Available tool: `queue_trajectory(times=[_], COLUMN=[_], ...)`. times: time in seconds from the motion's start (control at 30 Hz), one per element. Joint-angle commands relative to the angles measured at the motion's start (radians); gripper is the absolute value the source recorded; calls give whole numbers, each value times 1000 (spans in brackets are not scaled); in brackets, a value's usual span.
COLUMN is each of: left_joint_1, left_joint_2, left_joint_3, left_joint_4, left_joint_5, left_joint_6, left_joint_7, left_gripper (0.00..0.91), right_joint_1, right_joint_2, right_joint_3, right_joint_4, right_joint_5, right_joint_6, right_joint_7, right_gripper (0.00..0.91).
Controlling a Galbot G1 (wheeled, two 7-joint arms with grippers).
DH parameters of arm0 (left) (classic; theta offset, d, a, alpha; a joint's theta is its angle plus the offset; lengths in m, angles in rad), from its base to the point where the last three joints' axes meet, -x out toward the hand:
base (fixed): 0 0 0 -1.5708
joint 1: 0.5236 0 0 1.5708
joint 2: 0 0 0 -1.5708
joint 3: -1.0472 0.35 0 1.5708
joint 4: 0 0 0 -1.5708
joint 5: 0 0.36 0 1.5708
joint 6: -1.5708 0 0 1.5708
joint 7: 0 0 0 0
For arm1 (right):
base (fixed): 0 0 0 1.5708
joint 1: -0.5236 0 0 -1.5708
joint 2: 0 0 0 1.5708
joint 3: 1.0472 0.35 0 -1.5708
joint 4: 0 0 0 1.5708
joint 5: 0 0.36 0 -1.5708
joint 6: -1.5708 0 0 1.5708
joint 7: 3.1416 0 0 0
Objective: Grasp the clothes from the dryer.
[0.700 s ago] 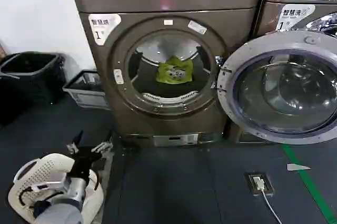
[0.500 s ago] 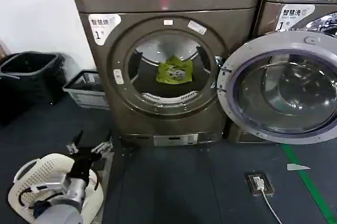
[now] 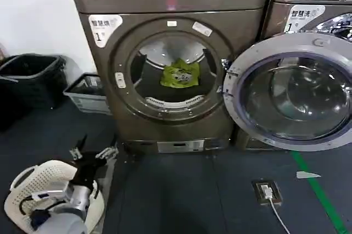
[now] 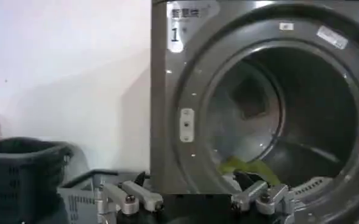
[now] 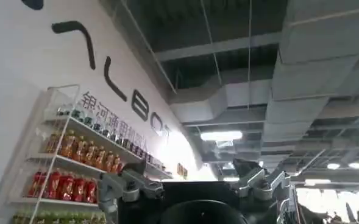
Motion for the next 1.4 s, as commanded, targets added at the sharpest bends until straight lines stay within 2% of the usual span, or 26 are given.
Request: queue_trajectory(times=[0.03, 0.9, 1.17, 1.4], left_joint_1=[-5, 4, 4, -4], left_joint_2=[-3, 4, 4, 3], left_joint_3=[5, 3, 1, 0], left_joint_4=[5, -9, -13, -9], left_joint_5=[-1, -1, 3, 7], left_joint_6=[3, -1, -17, -26], left_joint_7=[3, 13, 24, 29], left_gripper=[907, 907, 907, 907], right_joint_1=[-4, 3, 5, 13], right_joint_2=[-2, -1, 10, 13], right_joint_3=[6, -3, -7, -7], right_joint_4=[-5, 4, 16, 13], right_joint_5=[9, 11, 59, 60], right_joint_6=[5, 4, 40, 54], right_joint_7=[6, -7, -15, -16], right_gripper=[907, 907, 907, 907])
